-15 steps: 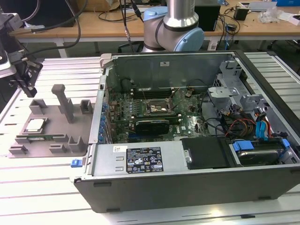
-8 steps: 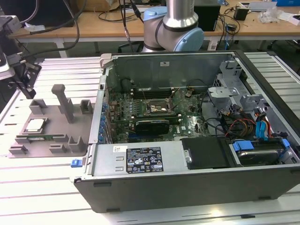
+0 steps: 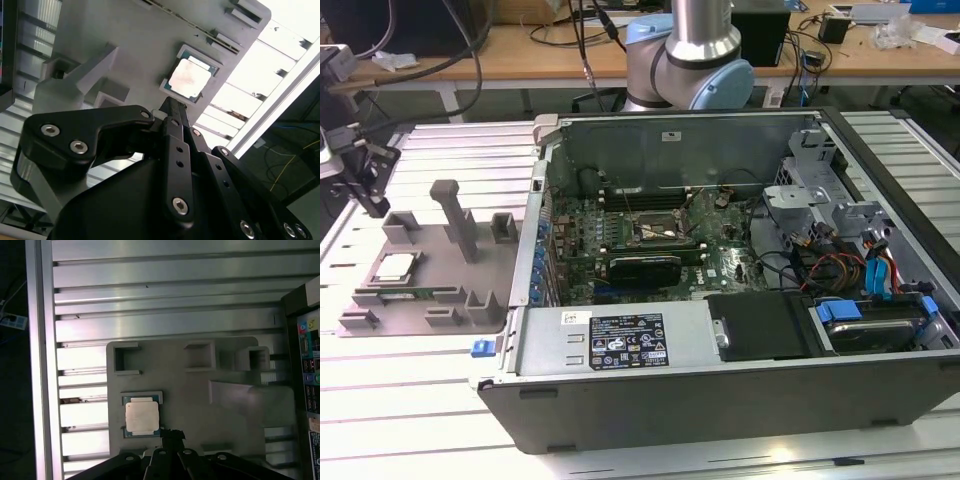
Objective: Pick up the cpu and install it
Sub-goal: 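Pick up the cpu and move it towards the insertion slot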
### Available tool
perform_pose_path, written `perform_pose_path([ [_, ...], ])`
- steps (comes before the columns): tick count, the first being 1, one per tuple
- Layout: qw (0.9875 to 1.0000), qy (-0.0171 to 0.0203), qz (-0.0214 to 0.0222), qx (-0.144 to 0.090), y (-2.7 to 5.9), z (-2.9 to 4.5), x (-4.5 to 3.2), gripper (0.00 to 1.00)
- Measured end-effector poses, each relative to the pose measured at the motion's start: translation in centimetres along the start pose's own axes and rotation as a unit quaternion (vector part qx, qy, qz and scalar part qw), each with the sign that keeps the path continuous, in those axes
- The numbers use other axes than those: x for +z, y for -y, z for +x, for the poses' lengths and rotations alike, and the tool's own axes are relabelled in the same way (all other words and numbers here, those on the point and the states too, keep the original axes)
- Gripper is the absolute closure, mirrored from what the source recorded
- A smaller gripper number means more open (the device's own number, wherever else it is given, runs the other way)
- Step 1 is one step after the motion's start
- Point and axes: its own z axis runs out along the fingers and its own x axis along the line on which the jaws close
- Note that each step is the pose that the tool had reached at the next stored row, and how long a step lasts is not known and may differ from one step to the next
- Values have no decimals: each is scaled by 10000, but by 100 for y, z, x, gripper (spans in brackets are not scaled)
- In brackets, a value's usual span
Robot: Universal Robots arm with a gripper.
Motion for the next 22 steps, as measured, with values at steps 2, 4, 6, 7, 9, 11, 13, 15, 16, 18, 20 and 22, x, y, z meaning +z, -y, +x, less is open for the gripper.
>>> perform_pose_path([
  [2, 10000, 2, 0, 0, 4, 38, 13, 89],
  [4, 10000, 3, 0, 0, 6, 65, 24, 89],
  [6, 10000, 4, 0, 0, 10, 106, 45, 89],
  [7, 10000, 5, -1, 0, 12, 121, 65, 89],
  [9, 10000, 5, 0, 0, 15, 139, 92, 89],
  [11, 10000, 4, -1, 0, 18, 153, 128, 89],
  [13, 10000, 4, -1, -1, 22, 161, 176, 89],
  [15, 10000, 4, -1, 0, 34, 167, 239, 89],
  [16, 10000, 4, -1, -1, 43, 167, 260, 89],
  [18, 10000, 4, 0, 0, 62, 168, 303, 89],
  [20, 10000, 4, 0, 0, 77, 169, 348, 89],
  [22, 10000, 4, -1, 1, 85, 173, 389, 89],
])
